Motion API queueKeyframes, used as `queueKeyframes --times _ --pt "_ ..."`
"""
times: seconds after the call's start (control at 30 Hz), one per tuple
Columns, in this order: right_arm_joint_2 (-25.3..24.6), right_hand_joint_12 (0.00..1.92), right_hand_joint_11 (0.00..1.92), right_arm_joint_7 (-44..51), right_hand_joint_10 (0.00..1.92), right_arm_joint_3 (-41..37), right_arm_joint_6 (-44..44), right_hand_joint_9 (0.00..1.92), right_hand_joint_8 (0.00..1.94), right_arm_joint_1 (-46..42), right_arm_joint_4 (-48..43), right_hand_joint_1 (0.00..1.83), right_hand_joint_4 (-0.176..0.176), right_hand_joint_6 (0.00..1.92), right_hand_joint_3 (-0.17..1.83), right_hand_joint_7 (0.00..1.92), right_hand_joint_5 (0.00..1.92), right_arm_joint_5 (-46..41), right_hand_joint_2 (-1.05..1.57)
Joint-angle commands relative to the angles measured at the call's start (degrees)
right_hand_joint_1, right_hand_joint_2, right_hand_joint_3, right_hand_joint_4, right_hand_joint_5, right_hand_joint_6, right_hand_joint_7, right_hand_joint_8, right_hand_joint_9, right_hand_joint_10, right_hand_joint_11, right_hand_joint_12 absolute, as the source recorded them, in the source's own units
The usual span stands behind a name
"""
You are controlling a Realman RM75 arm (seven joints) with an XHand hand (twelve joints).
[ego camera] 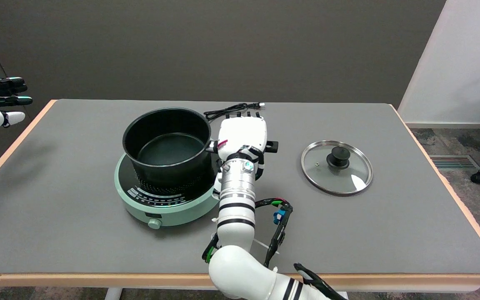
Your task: Pick up the soup pot.
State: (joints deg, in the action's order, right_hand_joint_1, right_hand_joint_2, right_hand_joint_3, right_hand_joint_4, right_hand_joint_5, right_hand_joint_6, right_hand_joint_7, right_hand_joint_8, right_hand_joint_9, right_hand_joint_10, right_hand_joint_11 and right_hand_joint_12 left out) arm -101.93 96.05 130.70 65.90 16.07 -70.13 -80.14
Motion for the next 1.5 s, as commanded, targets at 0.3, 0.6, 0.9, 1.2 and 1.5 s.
queueKeyframes --times 0.3,0.6,0.9,1.2,1.5 --pt "0.26 1.06 1.06 -0.06 1.06 -0.23 -1.20 1.06 1.06 -0.05 -1.14 1.23 0.011 1.06 1.40 1.06 1.06 -0.87 -0.80" --pt "0.51 1.23 1.23 -0.30 1.23 -0.69 -1.20 1.23 1.23 0.19 -1.62 1.22 -0.035 1.23 1.83 1.23 1.23 -7.20 -0.72" --pt "1.70 1.61 1.61 -1.13 1.61 -0.95 -1.20 1.61 1.61 0.52 -2.09 1.24 -0.116 1.61 1.83 1.61 1.61 -11.59 -0.33" --pt "3.06 1.78 1.78 -0.62 1.78 -0.58 -3.15 1.78 1.78 1.63 -2.65 1.25 -0.070 1.78 1.35 1.78 1.78 -10.23 0.01" --pt "4.00 1.77 1.77 -0.54 1.77 -0.95 -4.14 1.77 1.77 1.60 -4.57 1.23 -0.075 1.77 1.42 1.77 1.77 -8.56 0.12"
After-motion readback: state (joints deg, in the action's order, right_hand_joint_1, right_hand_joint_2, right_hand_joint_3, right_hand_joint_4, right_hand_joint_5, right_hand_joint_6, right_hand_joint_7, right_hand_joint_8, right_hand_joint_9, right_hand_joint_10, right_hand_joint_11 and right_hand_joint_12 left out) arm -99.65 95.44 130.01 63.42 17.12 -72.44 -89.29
